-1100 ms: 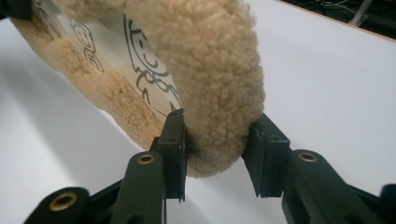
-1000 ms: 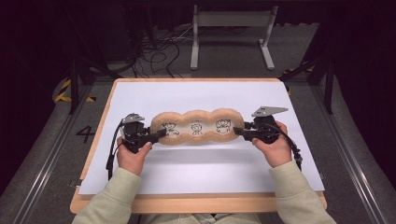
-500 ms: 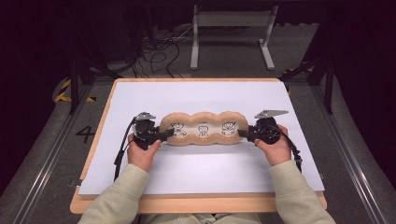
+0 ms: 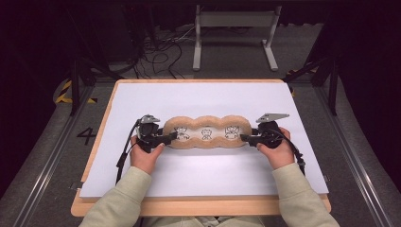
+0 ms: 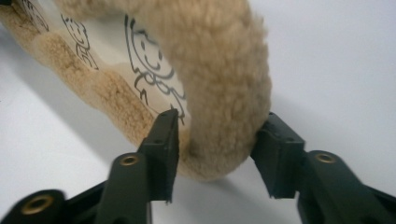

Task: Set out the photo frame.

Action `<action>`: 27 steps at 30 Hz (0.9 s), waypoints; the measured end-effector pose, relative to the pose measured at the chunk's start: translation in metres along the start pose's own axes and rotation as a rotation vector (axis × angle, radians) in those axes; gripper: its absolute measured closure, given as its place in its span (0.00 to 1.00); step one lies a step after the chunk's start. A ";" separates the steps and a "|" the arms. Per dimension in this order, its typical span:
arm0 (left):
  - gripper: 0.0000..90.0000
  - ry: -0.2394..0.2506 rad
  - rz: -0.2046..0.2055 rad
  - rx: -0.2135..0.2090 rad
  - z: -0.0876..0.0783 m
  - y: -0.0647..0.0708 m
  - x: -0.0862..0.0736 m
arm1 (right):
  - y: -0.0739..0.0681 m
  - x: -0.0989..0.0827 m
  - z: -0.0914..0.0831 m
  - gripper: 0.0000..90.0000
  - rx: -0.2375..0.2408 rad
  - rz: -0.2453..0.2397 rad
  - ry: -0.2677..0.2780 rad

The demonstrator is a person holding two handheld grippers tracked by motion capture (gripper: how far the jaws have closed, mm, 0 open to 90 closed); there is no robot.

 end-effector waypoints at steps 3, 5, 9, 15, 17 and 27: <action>0.41 0.005 0.000 0.003 -0.002 -0.002 0.000 | -0.002 0.003 -0.004 0.45 -0.034 -0.025 0.013; 0.37 0.013 0.010 0.010 -0.007 -0.003 0.000 | -0.003 0.006 -0.006 0.37 -0.051 -0.045 0.020; 0.33 0.025 0.029 0.017 -0.017 -0.004 -0.001 | -0.006 0.007 -0.012 0.32 -0.059 -0.069 0.025; 0.29 0.076 0.087 0.018 -0.037 -0.002 -0.005 | -0.011 0.007 -0.031 0.26 -0.063 -0.098 0.065; 0.28 0.081 0.112 0.022 -0.043 -0.002 -0.006 | -0.010 0.006 -0.040 0.24 -0.073 -0.115 0.080; 0.24 0.120 0.096 0.027 -0.076 -0.014 -0.023 | -0.002 -0.009 -0.072 0.21 -0.067 -0.102 0.111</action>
Point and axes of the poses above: each handheld gripper's, and its own axes: z roughly forward along the jaws, x roughly out of its top, y roughly to its right, the point moved 5 cm from there along z, roughly forward along the jaws, and after that the axes turned 8 degrees about x, right-handed, at the moved point
